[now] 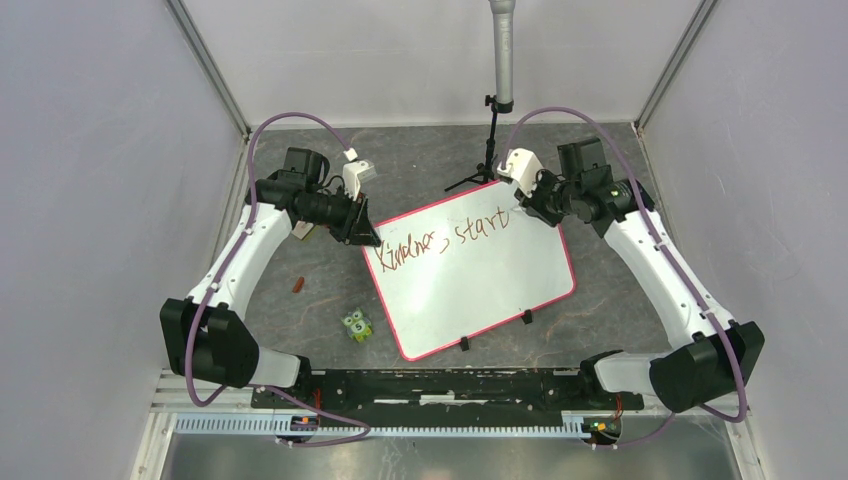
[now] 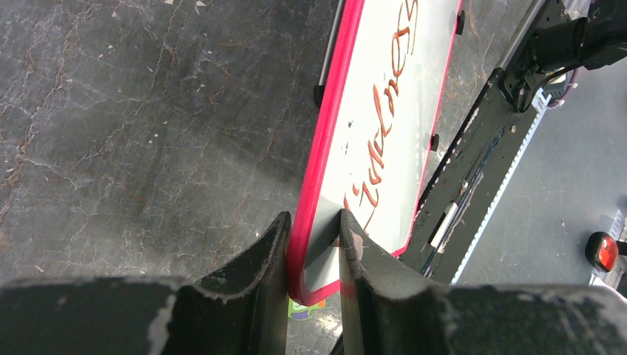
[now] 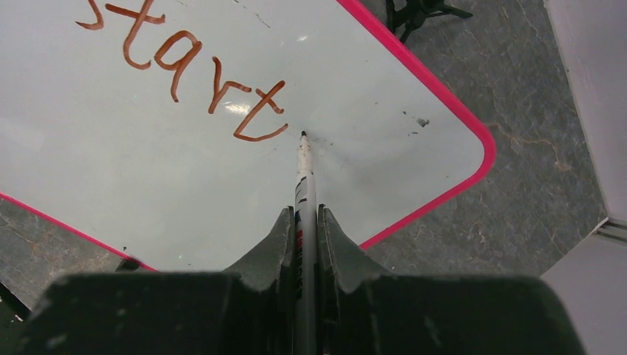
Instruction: Write a sentence on the whiteboard
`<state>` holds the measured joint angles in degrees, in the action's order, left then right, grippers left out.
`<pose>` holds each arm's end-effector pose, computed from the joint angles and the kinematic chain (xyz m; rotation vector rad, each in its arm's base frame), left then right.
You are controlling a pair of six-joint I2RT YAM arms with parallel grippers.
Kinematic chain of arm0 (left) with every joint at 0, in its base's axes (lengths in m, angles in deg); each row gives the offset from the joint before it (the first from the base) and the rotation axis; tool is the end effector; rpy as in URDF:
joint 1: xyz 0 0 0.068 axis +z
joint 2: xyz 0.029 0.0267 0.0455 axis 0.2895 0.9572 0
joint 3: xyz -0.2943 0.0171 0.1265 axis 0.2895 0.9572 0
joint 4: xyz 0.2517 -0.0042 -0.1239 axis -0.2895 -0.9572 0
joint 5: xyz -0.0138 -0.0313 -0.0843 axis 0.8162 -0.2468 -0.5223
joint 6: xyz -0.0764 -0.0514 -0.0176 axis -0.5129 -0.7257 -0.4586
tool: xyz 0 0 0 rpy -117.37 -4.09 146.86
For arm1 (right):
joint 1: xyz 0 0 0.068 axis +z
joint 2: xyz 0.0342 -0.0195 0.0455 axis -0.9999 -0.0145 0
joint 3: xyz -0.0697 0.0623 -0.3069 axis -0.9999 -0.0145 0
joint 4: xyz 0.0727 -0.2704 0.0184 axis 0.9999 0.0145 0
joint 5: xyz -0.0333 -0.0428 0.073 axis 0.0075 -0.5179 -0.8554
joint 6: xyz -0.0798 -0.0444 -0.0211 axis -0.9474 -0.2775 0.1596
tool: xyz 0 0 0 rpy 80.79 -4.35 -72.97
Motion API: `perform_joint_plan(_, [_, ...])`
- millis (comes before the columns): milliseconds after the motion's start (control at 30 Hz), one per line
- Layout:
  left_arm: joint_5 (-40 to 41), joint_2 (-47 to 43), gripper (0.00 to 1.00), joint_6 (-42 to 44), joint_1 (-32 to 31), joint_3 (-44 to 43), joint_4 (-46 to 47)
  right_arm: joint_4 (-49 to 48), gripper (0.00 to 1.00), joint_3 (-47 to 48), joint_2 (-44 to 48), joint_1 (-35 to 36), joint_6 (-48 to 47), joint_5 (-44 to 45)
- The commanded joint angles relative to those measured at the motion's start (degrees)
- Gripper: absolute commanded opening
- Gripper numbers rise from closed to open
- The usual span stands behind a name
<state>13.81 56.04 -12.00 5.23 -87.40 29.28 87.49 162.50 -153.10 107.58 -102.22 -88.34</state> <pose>0.2840 -0.1179 0.3241 0.8956 2.2802 -0.9307 0.2852 0.1199 0.3651 -1.2238 2.0111 0.1757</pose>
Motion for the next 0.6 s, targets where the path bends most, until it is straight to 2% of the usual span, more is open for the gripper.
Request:
perform_joint_plan(0, [3.58,-0.35,0.02,3.75,-0.36,1.24,0.35,-2.14,0.00,2.00,0.47,-0.67,0.57,2.13])
perform_joint_plan(567, [3.60,-0.34,0.02,3.69,-0.36,1.91,1.03,-0.84,0.00,1.83,-1.54,-0.53,-0.35,-1.41])
